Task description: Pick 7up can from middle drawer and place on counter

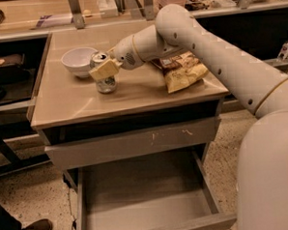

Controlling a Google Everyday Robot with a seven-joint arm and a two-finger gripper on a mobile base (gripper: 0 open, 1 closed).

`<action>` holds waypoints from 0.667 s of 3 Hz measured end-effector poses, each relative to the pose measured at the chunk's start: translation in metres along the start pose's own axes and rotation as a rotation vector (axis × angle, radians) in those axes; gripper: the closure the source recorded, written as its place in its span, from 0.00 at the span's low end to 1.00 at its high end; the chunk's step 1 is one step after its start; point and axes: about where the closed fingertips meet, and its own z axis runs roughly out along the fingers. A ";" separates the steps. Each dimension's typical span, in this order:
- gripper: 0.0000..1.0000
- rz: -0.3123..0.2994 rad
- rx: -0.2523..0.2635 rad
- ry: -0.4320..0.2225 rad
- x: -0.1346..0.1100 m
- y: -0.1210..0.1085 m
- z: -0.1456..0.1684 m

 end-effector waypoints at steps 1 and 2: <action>0.81 0.000 0.000 0.000 -0.004 0.000 -0.002; 0.58 0.000 0.000 0.000 -0.004 0.000 -0.002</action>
Offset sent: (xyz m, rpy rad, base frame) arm 0.0000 0.0000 0.0042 0.0000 0.0000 0.0000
